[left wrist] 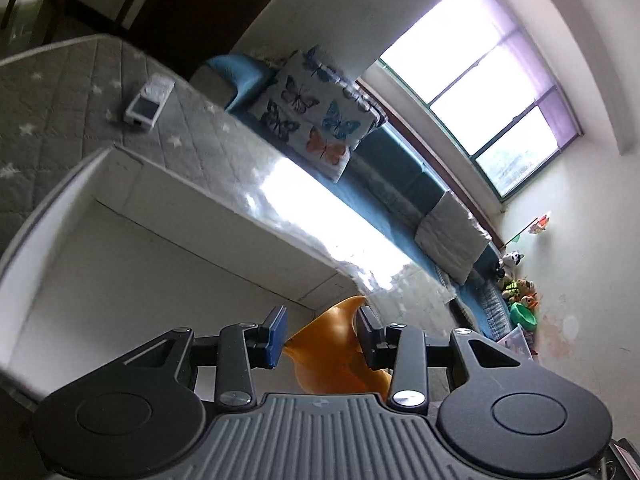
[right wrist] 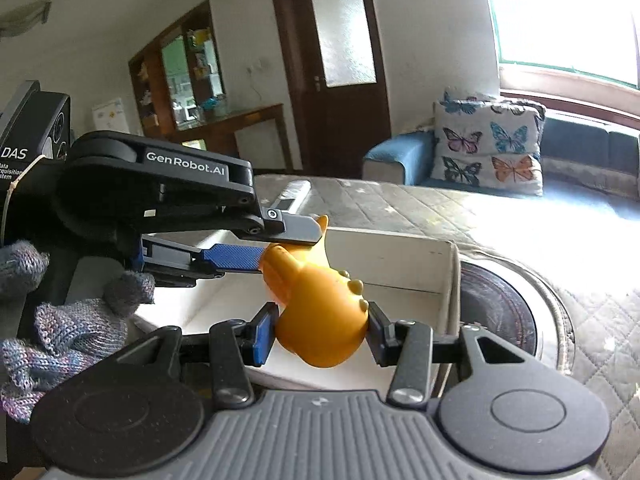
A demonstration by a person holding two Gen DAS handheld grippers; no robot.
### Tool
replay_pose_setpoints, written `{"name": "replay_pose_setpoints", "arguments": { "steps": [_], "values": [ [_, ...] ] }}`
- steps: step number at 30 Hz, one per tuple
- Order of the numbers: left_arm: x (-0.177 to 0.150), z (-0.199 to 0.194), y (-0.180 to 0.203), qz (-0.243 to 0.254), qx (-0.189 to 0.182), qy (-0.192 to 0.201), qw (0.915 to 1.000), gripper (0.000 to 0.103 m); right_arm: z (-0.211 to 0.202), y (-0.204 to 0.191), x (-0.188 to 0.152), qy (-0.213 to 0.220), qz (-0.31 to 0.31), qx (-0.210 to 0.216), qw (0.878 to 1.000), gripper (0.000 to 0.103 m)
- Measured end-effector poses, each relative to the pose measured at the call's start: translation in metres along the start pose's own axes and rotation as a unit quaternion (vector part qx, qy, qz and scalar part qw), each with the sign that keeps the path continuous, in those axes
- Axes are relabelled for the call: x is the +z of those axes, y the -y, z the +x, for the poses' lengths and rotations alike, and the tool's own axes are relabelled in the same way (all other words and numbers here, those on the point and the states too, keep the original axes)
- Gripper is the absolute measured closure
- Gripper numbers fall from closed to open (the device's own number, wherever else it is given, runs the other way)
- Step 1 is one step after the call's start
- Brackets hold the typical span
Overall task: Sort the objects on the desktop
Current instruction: 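Lift the orange rubber toy with both grippers and carry it over the box, then lower the orange toy into the box and open both grippers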
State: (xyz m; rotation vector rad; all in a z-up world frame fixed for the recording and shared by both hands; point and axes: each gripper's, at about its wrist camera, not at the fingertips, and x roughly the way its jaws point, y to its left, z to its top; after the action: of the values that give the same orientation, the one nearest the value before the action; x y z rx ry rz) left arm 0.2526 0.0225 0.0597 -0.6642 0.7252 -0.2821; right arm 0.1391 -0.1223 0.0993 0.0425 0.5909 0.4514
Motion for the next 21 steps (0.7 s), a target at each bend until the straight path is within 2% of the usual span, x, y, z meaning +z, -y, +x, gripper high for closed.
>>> {"name": "replay_pose_setpoints", "arguments": {
  "steps": [5,10,21],
  "values": [
    [0.000,0.031,-0.018,-0.013,0.013,-0.029,0.9994,0.062,0.031,0.014,-0.005,-0.034,0.007,-0.004,0.999,0.057],
    [-0.001,0.043,-0.031,-0.022,0.017,-0.046,0.9986,0.062,0.046,0.020,-0.016,-0.057,0.006,-0.006,0.998,0.057],
    [-0.011,0.047,-0.032,-0.010,0.025,-0.059,0.9979,0.064,0.041,0.010,-0.024,-0.051,-0.008,-0.022,0.998,0.053]
  ]
}}
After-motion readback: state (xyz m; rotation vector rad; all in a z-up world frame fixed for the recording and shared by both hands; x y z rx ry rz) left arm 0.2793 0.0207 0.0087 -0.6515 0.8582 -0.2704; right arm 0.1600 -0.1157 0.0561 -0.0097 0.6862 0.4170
